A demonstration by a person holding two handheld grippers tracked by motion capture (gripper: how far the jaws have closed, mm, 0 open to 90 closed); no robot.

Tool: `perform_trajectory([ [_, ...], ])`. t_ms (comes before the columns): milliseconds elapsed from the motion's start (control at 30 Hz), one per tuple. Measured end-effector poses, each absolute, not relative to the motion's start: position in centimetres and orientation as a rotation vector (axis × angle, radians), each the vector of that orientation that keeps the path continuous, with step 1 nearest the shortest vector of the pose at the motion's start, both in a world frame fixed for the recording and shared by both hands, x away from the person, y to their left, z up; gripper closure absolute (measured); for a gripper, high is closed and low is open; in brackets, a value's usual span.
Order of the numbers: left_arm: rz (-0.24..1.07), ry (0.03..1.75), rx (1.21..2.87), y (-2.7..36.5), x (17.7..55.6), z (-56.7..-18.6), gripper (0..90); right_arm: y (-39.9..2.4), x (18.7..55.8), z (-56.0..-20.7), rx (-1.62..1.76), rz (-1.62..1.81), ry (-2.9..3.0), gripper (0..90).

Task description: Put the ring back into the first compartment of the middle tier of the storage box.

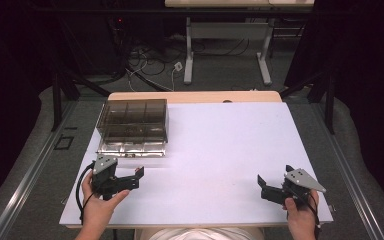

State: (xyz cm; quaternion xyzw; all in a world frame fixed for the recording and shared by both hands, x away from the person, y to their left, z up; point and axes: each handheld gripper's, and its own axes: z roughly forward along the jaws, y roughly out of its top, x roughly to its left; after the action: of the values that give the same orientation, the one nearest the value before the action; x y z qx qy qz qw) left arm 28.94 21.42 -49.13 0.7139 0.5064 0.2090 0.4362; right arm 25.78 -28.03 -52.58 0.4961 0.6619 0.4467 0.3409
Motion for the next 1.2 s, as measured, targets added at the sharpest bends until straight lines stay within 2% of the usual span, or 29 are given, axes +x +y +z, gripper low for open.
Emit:
perform_trajectory([
  [300,0.498,1.306,1.744,21.0,30.1,-49.1,1.1,-28.2,25.8,-52.5,1.291,1.162,1.738,0.0],
  [500,0.472,1.354,1.739,20.7,30.8,-48.8,10.0,-28.3,25.8,-52.5,1.303,1.159,1.735,0.0],
  [633,0.465,1.383,1.740,20.6,31.3,-48.8,11.5,-28.3,25.8,-52.5,1.300,1.159,1.742,0.0],
  [700,0.458,1.402,1.743,20.6,31.5,-48.8,17.1,-28.3,25.9,-52.6,1.298,1.164,1.735,0.0],
  [1200,0.391,1.477,1.777,20.8,32.7,-50.6,26.9,-28.5,26.0,-52.8,1.301,1.163,1.745,0.0],
])
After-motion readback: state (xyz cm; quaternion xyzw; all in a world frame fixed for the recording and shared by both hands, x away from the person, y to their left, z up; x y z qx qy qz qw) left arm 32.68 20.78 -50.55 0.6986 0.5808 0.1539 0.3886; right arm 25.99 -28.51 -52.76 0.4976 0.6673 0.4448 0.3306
